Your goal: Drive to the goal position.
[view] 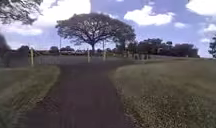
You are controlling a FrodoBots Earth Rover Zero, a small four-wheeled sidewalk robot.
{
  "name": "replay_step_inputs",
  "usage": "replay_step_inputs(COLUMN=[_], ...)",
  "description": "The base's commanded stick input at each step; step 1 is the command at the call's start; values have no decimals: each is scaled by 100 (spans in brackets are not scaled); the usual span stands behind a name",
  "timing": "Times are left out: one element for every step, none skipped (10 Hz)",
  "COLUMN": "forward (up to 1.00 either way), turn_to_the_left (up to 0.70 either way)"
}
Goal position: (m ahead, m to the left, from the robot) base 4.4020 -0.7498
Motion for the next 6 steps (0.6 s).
replay_step_inputs(forward=[50, 50, 50, 50, 50, 50], turn_to_the_left=[0, 0, 0, 0, 0, 0])
